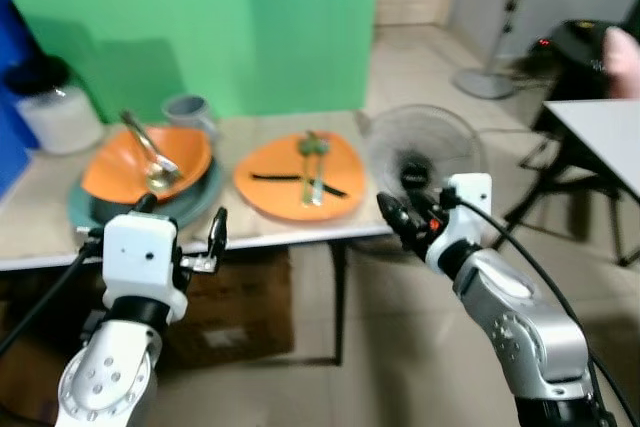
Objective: Setting the table
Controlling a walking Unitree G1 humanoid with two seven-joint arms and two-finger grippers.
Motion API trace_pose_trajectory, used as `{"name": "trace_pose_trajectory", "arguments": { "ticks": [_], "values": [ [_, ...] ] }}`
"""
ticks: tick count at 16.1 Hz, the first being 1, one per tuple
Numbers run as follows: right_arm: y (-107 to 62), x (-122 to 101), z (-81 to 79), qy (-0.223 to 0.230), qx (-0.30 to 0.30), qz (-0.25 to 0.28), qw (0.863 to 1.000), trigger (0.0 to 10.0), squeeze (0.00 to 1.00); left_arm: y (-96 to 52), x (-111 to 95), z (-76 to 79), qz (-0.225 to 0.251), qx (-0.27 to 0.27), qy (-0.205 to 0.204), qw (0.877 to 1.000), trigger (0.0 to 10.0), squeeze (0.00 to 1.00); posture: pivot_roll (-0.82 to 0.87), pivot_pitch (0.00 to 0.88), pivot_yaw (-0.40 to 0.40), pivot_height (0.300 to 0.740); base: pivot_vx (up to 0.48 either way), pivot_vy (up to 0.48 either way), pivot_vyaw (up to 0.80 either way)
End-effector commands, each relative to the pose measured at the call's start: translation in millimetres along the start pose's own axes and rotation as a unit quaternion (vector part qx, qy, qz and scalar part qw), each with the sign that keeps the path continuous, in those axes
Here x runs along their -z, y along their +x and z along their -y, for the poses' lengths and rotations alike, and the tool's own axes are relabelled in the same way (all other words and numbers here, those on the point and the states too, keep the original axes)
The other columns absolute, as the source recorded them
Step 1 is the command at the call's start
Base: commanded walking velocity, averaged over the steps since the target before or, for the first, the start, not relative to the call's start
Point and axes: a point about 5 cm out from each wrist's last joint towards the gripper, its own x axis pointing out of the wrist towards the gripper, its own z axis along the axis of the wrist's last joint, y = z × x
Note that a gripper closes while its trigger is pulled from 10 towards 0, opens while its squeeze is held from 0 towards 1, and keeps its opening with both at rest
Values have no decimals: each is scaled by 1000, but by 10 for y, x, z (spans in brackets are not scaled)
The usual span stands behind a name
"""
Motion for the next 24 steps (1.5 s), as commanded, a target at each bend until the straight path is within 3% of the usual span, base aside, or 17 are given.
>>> {"name": "trace_pose_trajectory", "arguments": {
  "ticks": [1, 6, 8, 10, 13, 14, 15, 18, 24],
  "values": [
    [54, -34, -86, -7, -15, 2, 1000, 10000, 0, -6, 11, -33, -6, -3, 6, 1000, 10000, 0, 10, 0, 15, 740, 292, 0, 0],
    [138, -82, -58, -41, 12, 9, 999, 10000, 0, -7, 0, -6, -5, 8, 8, 1000, 10000, 0, 14, 0, 10, 740, 294, 0, 0],
    [178, -109, -63, -31, 18, 11, 999, 10000, 0, 3, -7, 2, -4, 14, 11, 1000, 10000, 0, 14, 0, 8, 740, 294, 0, 0],
    [231, -111, -109, -51, 16, -17, 998, 10000, 0, 13, -10, 15, -3, 27, 19, 999, 10000, 0, 13, 0, 6, 740, 291, 0, 0],
    [340, -125, -218, -34, -18, -37, 999, 10000, 0, 47, -22, 31, 1, 39, 22, 999, 10000, 0, 10, 0, 7, 740, 290, 0, 0],
    [425, -133, -251, -40, -14, -39, 998, 10000, 176, 66, -30, 36, 2, 45, 23, 999, 10000, 0, 4, 0, 8, 740, 274, 0, 0],
    [536, -116, -276, -35, -1, -54, 998, 10000, 1000, 87, -35, 54, 3, 59, 15, 998, 10000, 0, 3, 0, 8, 740, 0, 0, 0],
    [893, -86, -358, -63, 22, -102, 993, 10000, 1000, 159, -37, 130, -4, 121, 21, 992, 10000, 0, -10, 0, 5, 740, 0, 0, 0],
    [1173, -224, -357, -98, 75, -99, 987, 10000, 1000, 177, -76, 216, -5, 216, 13, 976, 10000, 0, -11, 9, -11, 740, 0, 0, 0]
  ]
}}
